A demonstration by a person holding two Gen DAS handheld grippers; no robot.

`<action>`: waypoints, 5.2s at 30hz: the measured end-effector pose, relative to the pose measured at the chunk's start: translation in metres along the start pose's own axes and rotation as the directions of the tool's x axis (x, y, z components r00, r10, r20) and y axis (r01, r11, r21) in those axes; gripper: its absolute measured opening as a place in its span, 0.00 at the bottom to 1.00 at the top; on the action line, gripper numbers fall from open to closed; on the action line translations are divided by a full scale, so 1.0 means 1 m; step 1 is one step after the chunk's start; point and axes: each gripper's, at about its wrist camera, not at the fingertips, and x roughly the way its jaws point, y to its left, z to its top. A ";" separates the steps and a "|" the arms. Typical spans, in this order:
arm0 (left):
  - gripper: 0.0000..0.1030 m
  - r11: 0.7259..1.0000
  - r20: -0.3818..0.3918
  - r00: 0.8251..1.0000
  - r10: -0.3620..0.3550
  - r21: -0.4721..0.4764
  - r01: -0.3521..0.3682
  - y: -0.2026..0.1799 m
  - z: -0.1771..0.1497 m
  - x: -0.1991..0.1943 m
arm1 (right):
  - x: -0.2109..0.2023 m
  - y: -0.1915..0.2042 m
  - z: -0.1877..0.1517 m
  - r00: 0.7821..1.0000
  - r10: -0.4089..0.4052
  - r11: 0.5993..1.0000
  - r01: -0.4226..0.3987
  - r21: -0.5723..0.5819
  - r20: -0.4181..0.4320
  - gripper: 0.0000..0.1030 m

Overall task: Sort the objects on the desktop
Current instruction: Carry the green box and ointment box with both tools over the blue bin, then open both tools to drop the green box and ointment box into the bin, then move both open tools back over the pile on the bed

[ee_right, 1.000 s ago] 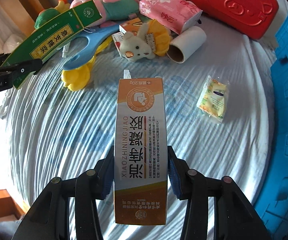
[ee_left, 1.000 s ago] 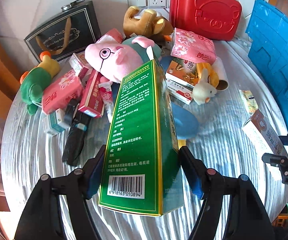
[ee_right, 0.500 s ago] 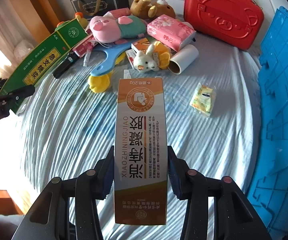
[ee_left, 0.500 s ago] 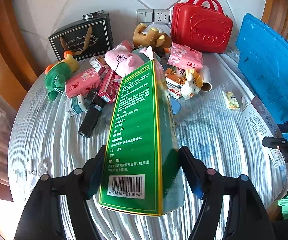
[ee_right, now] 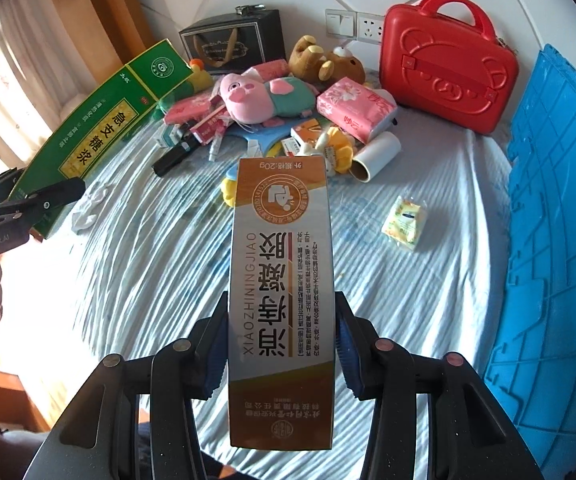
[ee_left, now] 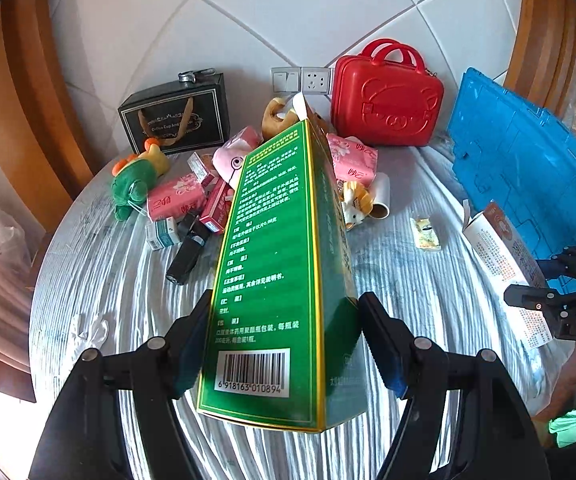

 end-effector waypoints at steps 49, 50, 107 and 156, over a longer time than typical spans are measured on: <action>0.68 0.941 0.228 0.947 -0.225 0.301 0.151 -0.289 0.146 -0.072 | -0.234 -0.186 -0.026 0.896 -0.147 0.977 0.066 0.201 0.419 0.45; 0.68 0.937 0.220 0.946 -0.238 0.308 0.164 -0.297 0.148 -0.070 | -0.236 -0.192 -0.027 0.894 -0.156 0.974 0.069 0.214 0.420 0.45; 0.85 0.883 0.037 0.946 -0.321 0.372 0.285 -0.383 0.159 -0.014 | -0.266 -0.330 -0.066 0.820 -0.408 0.854 0.188 0.484 0.401 0.99; 0.85 0.991 -0.164 0.986 -0.034 0.119 0.054 -0.034 0.030 0.117 | 0.018 -0.085 0.035 0.961 -0.243 0.950 0.208 0.232 0.134 0.99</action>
